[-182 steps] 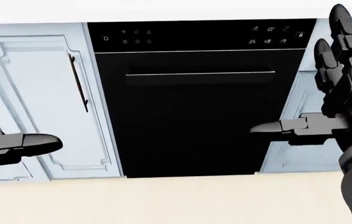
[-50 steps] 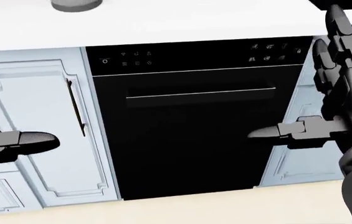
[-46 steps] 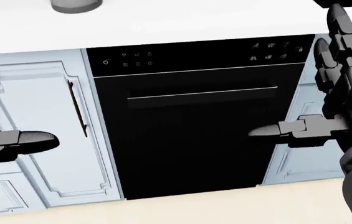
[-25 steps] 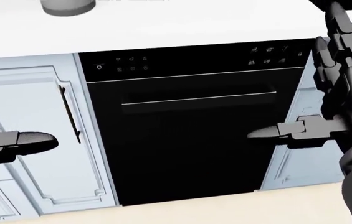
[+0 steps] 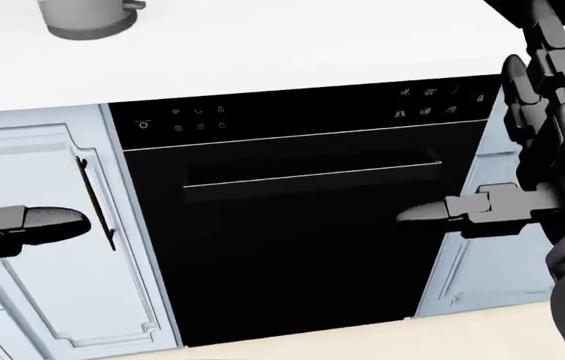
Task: Press the button to open the lid of the electric kettle.
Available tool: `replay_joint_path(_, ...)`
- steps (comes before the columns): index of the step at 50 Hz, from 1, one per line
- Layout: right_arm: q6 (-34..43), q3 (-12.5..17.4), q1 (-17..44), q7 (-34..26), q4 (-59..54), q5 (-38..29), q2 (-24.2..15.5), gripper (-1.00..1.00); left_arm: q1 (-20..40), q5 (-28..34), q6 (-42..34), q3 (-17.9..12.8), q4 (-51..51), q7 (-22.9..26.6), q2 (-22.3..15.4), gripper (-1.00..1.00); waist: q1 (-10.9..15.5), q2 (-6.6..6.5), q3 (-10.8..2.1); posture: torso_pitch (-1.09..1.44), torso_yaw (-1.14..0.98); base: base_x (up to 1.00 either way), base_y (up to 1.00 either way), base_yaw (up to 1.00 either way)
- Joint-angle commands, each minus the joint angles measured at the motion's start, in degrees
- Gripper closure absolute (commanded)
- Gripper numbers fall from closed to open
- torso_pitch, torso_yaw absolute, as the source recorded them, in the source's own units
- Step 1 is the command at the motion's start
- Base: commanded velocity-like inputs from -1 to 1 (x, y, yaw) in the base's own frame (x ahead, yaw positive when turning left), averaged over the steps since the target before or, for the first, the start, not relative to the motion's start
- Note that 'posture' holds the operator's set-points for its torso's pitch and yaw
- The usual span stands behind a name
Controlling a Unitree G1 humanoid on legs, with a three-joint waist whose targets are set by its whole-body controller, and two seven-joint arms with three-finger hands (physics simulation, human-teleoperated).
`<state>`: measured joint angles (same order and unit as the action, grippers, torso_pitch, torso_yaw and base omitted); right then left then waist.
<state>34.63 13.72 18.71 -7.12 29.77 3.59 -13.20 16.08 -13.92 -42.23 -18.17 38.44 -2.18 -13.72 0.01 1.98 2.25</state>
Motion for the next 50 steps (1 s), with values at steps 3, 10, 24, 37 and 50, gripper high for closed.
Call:
replay_joint_path(3,-1.2,-0.1,1.2,0.1,1.5,-0.1,-0.2,-1.0,1.1,0.1,1.5,-0.8,1.4,0.1,-0.9,-1.0,0.0,0.37,-1.12,0.0,0.0,0.14,0.0,0.0)
replay_joint_path(10,-1.5,-0.2,1.0,0.0,1.4,-0.2,-0.1,-1.0,1.0,0.2,1.6,-0.8,1.3,0.1,-0.9,-1.0,-0.4,-4.83,-0.5,0.0,0.0,0.14,0.0,0.0)
replay_joint_path(24,-1.3,-0.2,1.2,0.0,1.6,-0.3,-0.1,-1.0,1.3,0.2,1.0,-0.8,1.8,0.0,-0.8,-1.0,0.7,1.7,-1.64,0.0,0.0,0.13,0.0,0.0)
replay_joint_path(37,-0.7,0.0,1.7,0.2,1.9,0.0,-0.3,-1.0,1.6,-0.2,0.6,-0.9,2.0,-0.2,-1.1,-1.0,-0.5,-7.57,-1.62,0.0,0.0,0.14,0.0,0.0)
replay_joint_path(50,-1.1,-0.2,1.3,0.0,1.8,-0.3,-0.3,-1.0,1.1,-0.1,1.0,-0.9,1.9,-0.1,-0.9,-1.0,0.7,2.17,-1.37,0.0,0.0,0.13,0.0,0.0)
